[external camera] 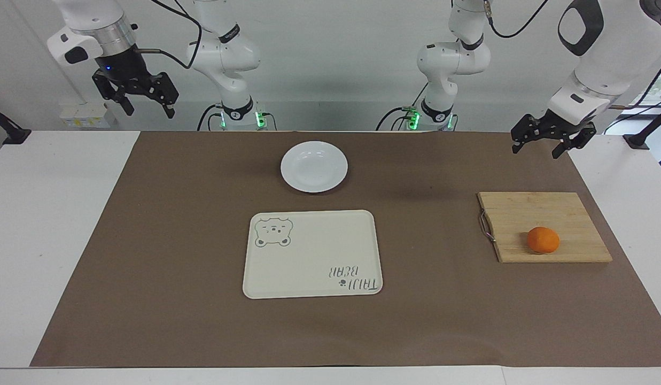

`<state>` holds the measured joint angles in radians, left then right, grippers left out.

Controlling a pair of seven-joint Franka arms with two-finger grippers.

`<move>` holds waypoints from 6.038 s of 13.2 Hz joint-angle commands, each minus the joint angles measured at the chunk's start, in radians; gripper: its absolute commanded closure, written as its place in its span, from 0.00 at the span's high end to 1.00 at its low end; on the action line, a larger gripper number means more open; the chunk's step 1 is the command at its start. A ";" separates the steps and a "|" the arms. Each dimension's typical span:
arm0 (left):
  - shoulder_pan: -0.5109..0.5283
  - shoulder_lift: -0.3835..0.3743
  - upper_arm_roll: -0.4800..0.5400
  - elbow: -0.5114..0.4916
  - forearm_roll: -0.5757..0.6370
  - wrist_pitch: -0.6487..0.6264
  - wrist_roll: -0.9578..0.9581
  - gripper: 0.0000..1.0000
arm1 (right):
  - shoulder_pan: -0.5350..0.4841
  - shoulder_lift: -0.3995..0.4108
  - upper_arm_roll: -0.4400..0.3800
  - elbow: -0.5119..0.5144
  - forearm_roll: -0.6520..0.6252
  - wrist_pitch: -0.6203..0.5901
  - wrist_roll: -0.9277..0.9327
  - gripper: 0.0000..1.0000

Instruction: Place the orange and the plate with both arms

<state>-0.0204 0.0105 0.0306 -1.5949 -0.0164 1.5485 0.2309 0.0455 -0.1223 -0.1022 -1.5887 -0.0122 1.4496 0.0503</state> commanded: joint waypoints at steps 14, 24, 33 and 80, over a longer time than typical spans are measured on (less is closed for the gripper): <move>0.186 0.270 -0.006 -0.027 0.006 0.386 0.249 1.00 | -0.007 -0.031 0.007 -0.043 -0.002 0.006 0.003 1.00; 0.178 0.413 -0.006 -0.057 -0.019 0.534 0.246 1.00 | -0.007 -0.031 0.007 -0.043 -0.002 0.006 0.003 1.00; 0.180 0.431 -0.008 -0.106 -0.020 0.578 0.232 0.00 | -0.007 -0.036 0.007 -0.053 -0.002 0.006 0.003 1.00; -0.782 0.095 -0.028 -0.520 -0.487 0.689 -0.573 0.00 | -0.007 -0.037 0.007 -0.056 0.000 0.008 0.003 1.00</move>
<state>-0.7504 0.1030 -0.0164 -2.0831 -0.4905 2.1739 -0.3168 0.0455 -0.1332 -0.1021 -1.6154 -0.0122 1.4496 0.0503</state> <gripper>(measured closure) 0.264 0.000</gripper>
